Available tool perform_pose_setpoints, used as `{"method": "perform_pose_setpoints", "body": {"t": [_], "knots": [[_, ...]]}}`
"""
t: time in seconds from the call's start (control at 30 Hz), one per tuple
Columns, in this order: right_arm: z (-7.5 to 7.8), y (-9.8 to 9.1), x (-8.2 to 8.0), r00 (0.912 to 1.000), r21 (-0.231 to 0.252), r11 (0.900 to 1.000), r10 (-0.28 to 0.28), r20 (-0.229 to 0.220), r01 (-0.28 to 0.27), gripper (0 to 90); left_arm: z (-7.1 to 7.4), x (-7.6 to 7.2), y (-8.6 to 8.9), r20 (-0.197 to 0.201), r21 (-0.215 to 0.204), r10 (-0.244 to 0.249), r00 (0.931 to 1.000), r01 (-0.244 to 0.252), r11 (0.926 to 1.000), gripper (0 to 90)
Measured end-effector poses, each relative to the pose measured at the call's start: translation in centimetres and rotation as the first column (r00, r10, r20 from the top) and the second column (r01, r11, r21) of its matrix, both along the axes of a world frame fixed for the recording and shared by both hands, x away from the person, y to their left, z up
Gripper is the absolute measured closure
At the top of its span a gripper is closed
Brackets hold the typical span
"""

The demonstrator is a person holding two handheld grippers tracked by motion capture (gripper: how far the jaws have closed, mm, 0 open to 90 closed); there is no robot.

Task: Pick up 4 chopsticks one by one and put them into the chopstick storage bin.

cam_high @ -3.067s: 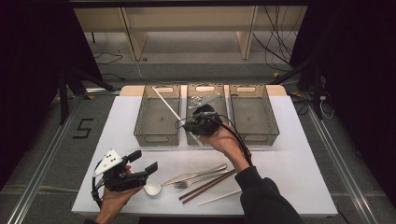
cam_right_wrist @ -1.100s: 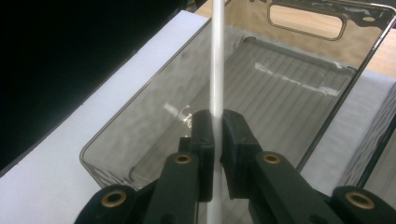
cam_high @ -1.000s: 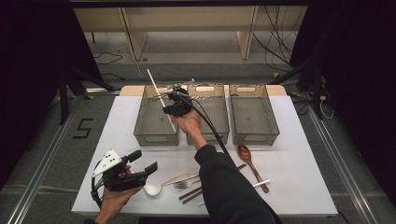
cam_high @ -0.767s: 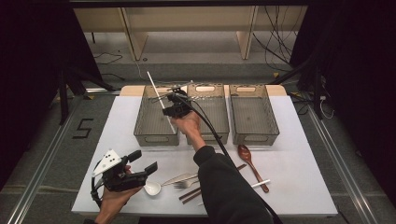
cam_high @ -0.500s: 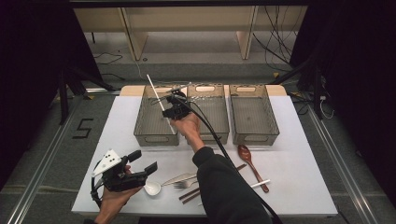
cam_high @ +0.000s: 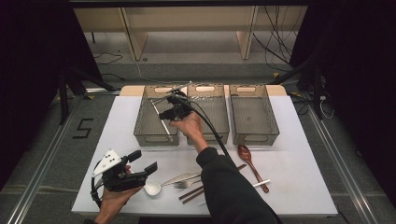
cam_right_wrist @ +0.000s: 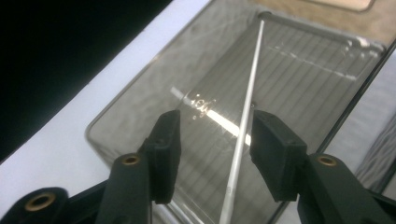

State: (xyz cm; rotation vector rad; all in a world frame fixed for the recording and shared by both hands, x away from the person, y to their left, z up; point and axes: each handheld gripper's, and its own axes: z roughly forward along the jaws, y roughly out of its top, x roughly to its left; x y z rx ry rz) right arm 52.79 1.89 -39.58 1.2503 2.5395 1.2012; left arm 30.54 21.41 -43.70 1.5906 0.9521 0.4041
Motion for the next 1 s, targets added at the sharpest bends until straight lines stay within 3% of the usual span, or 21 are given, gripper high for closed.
{"method": "perform_pose_setpoints", "body": {"t": [0.17, 0.4, 0.63, 0.73, 0.77, 1.0], "knots": [[1.9, -1.1, -1.0, 0.9963, -0.009, 0.9972, 0.075, 0.043, -0.075, 42.1, 0.0, 0.0, 0.0, -0.001, 0.004, 0.000, 1.0000, 0.000, 1.0000, 17.0], [4.0, -3.8, -3.7, 0.9731, -0.044, 0.9800, 0.198, 0.118, -0.194, 36.2, 0.0, 0.0, 0.0, -0.003, 0.004, 0.002, 1.0000, -0.002, 1.0000, 17.0], [5.1, -6.5, -5.6, 0.9584, -0.106, 0.9678, 0.243, 0.150, -0.228, 33.9, -0.1, 0.0, -0.1, -0.006, 0.005, 0.005, 1.0000, -0.005, 1.0000, 17.0], [5.3, -7.7, -6.6, 0.9444, -0.129, 0.9568, 0.280, 0.172, -0.260, 33.1, -0.1, 0.1, 0.0, -0.007, 0.007, 0.006, 1.0000, -0.006, 1.0000, 17.0], [5.5, -8.1, -7.1, 0.9453, -0.134, 0.9567, 0.279, 0.169, -0.259, 33.1, -0.1, 0.1, -0.1, -0.007, 0.006, 0.007, 1.0000, -0.007, 1.0000, 17.0], [5.9, -10.8, -9.9, 0.9175, -0.190, 0.9287, 0.352, 0.185, -0.318, 33.1, -0.2, 0.1, -0.1, -0.011, 0.009, 0.008, 0.9999, -0.008, 0.9999, 17.0]]}}
